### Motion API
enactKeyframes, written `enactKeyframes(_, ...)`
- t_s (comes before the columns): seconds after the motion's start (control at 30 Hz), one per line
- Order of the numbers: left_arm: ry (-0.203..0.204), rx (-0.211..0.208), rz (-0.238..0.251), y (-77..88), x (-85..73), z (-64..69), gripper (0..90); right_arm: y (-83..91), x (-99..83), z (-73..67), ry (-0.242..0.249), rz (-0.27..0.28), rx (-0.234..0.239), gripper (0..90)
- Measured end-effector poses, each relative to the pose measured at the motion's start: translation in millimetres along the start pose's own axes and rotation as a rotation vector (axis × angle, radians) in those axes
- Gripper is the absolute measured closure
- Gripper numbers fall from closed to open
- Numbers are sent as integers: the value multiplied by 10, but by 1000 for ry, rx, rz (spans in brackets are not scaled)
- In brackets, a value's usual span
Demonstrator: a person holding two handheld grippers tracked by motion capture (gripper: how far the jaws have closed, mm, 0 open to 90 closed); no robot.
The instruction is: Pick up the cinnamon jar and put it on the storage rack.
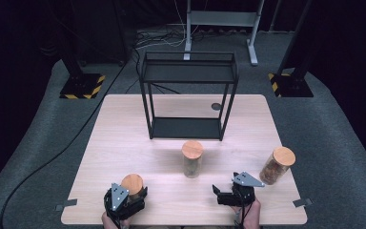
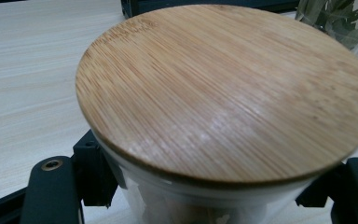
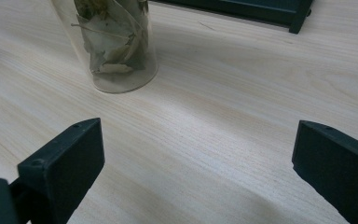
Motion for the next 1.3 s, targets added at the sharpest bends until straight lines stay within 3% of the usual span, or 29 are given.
enactKeyframes(0.6, -31, -24, 30, -49, 227, 55, 257, -4, -1, -4, 6, -5, 5, 16)
enactKeyframes(1.3, -33, -32, 34, -193, 380, 42, 256, -5, -1, -3, 3, -5, 9, 16)
Point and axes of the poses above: each handheld gripper's, and its own axes: y roughly backward along the jaws, x roughly out of its top, z roughly to its right, the point moved 6 cm from there along -y, roughly forward along the jaws, and after that the axes turned 5 degrees about -z, right-handed, at the moved point
